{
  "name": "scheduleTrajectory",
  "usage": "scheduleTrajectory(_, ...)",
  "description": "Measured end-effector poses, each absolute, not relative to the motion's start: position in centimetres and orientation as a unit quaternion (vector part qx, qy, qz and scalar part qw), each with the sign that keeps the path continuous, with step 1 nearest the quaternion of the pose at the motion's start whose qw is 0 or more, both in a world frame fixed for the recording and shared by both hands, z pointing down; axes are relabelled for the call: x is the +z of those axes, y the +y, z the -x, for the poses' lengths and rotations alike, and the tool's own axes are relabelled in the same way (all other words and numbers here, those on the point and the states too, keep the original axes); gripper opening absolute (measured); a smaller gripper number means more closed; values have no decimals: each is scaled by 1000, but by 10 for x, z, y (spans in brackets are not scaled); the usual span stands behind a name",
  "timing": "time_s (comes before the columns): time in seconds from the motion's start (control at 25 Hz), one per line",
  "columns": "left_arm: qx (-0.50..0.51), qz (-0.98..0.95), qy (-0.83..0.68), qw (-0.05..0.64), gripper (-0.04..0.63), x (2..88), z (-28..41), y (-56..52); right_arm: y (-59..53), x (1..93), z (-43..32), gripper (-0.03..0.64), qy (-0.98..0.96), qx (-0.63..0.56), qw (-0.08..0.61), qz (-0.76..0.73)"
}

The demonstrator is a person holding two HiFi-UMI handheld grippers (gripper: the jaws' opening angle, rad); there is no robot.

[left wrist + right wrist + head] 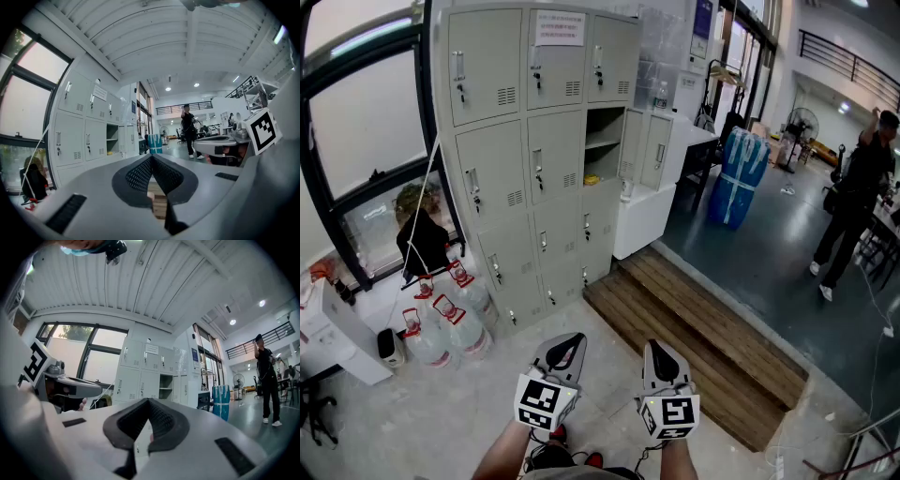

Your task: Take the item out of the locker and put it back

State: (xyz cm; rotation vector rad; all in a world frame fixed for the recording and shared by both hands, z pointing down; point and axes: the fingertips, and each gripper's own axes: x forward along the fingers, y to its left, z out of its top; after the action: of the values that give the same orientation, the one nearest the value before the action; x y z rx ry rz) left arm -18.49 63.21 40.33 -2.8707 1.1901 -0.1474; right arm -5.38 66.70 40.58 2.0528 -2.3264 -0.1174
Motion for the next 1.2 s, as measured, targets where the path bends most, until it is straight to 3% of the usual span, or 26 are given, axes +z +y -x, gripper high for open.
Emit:
scheduleTrajectory(0.68,-49,922,383,9,23,413,148,594,633,417,18,17,-752,-31,16,-659)
scheduleTrajectory(1.2,-51,922,384,10,23,413,109,407,447,416,-20,17,-753,-32,12,-657)
